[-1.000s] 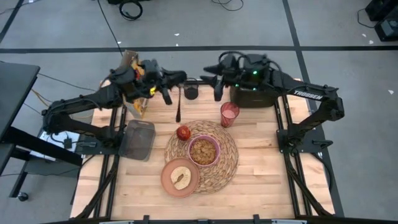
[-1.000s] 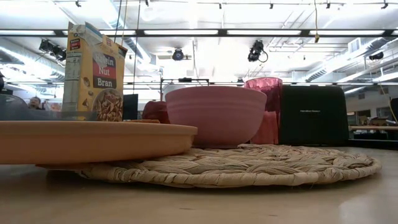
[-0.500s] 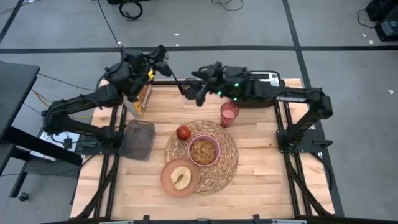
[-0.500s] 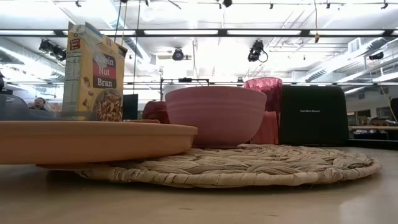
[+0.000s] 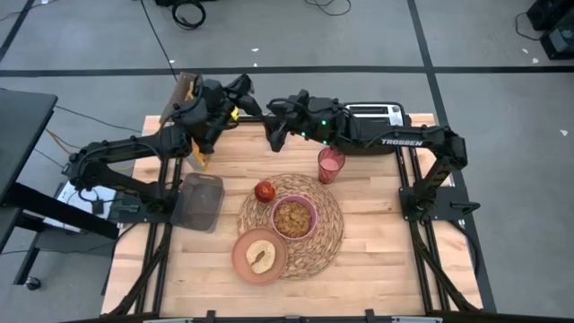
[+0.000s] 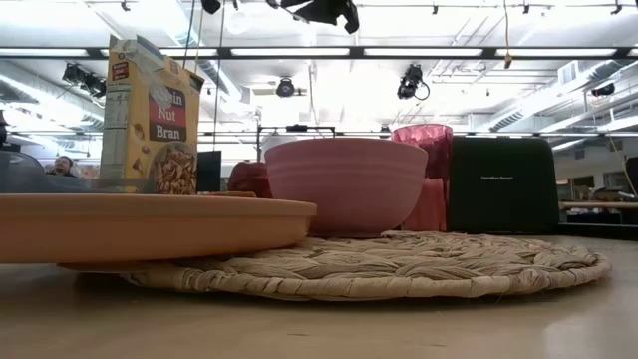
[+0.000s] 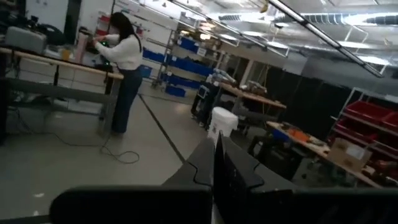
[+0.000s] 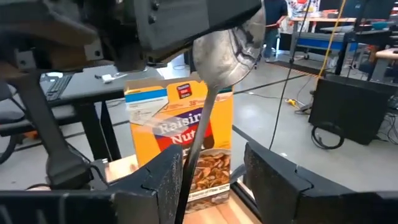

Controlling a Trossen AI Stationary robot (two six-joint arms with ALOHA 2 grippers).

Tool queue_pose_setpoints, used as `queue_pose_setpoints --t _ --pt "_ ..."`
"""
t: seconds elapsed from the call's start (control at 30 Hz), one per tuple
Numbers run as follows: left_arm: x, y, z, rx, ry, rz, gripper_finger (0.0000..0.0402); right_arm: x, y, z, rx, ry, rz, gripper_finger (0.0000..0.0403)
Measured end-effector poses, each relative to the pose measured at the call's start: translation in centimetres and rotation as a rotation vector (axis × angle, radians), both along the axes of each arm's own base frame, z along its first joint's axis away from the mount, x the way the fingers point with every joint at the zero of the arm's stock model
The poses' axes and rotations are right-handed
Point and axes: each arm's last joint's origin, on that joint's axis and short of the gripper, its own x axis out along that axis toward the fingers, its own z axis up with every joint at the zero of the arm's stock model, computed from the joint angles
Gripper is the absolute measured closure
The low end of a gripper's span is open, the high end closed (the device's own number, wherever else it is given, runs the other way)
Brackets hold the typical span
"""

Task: Arrange a breakfast setting
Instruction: Put the spoon on the right side of the pink bowl on the brown placemat

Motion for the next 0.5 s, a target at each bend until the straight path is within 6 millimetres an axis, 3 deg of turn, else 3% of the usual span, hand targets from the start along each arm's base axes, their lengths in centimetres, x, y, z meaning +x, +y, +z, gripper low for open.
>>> queue_pose_setpoints --t 0.5 --pt "1.7 0.0 -0.8 0.017 -0.005 -0.019 0.0386 -0.3 -1.3 -0.2 0.052 0.000 0.010 0.0315"
